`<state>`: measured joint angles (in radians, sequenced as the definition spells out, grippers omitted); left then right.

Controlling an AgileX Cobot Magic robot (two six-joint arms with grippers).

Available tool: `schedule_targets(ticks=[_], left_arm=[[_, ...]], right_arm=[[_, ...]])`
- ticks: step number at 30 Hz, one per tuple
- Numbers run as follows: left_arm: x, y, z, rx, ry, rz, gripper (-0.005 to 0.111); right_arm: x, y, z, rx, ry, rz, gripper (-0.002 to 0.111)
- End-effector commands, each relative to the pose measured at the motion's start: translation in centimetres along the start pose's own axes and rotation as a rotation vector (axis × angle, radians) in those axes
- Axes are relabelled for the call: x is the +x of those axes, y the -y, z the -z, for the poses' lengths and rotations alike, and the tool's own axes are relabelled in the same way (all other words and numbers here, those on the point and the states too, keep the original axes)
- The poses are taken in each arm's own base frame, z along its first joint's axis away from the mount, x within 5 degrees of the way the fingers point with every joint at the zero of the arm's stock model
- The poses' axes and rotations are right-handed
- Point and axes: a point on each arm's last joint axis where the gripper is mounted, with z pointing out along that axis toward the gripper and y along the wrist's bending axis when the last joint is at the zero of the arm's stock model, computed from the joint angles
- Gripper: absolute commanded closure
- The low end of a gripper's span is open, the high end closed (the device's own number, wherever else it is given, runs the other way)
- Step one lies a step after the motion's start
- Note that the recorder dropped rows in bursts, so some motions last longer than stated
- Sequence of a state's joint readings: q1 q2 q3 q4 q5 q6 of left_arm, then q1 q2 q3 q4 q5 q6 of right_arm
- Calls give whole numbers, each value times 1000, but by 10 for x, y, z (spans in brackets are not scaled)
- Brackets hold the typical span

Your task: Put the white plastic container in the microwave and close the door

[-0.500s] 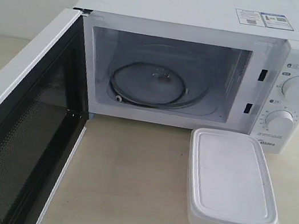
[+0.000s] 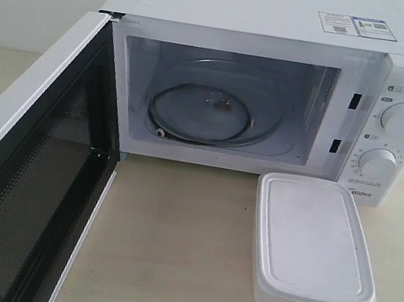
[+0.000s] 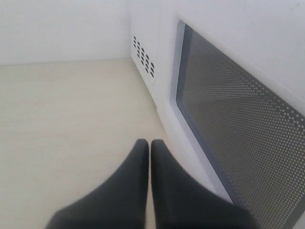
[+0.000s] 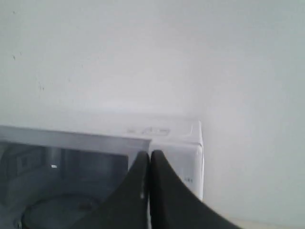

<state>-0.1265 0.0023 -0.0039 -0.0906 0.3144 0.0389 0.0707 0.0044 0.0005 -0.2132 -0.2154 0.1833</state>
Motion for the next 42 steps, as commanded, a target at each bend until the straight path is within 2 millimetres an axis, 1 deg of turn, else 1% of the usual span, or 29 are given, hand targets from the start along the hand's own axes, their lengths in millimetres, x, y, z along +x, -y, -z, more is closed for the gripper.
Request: schedule_targets(ticks=[1,3,4,5,6,7,8,9,10,11,12,13,14,15,16,18,21,22,24,27,29,31,33,34,37,40,42], left_arm=[[1,0,0,-4,0,8,103],[1,0,0,-4,0,8,103],[1,0,0,-4,0,8,103],[1,0,0,-4,0,8,103],[1,0,0,-4,0,8,103],[1,0,0,-4,0,8,103],[1,0,0,-4,0,8,103],[1,0,0,-4,0,8,103],[1,0,0,-4,0,8,103],[1,0,0,-4,0,8,103],[1,0,0,-4,0,8,103],[1,0,0,-4,0,8,103],[1,0,0,-4,0,8,103],[1,0,0,-4,0,8,103],[1,0,0,-4,0,8,103],[1,0,0,-4,0,8,103],[1,0,0,-4,0,8,103],[1,0,0,-4,0,8,103],[1,0,0,-4,0,8,103],[1,0,0,-4,0,8,103],[1,0,0,-4,0,8,103],[1,0,0,-4,0,8,103],[1,0,0,-4,0,8,103],[1,0,0,-4,0,8,103],[1,0,0,-4,0,8,103],[1,0,0,-4,0,8,103],[1,0,0,-4,0,8,103]], right_arm=[[-16,-3,2,-31,173,-11,108],[-25,-5,4,-58,279,-50,108],[-38,-7,9,-91,422,-64,108],[-44,-7,12,-103,502,-74,108],[-58,-9,22,-135,685,-84,108],[-74,-8,29,-146,818,-96,108],[-85,-7,32,-141,866,-110,108],[-104,-4,33,-121,891,-133,108],[-116,-1,31,-97,862,-157,108],[-130,2,26,-62,742,-173,108],[-142,4,25,-42,675,-183,108],[-154,6,13,-9,490,-188,108],[-160,7,5,12,376,-176,108],[-163,9,-11,36,212,-157,108],[-166,10,-18,45,146,-147,108],[-163,11,-40,65,-60,-141,108],[-142,14,-72,98,-426,-147,108],[-136,14,-80,105,-516,-148,108],[-113,15,-99,120,-727,-148,108],[-83,16,-121,130,-922,-144,108],[-64,15,-129,142,-1079,-157,108],[-39,12,-139,139,-1283,-202,108],[-19,6,-146,64,-1409,-202,108],[-10,2,-151,-6,-1447,-204,108],[6,-15,-161,-197,-1492,-299,108],[9,-26,-167,-360,-1462,-338,108],[7,-25,-170,-384,-1434,-339,108]])
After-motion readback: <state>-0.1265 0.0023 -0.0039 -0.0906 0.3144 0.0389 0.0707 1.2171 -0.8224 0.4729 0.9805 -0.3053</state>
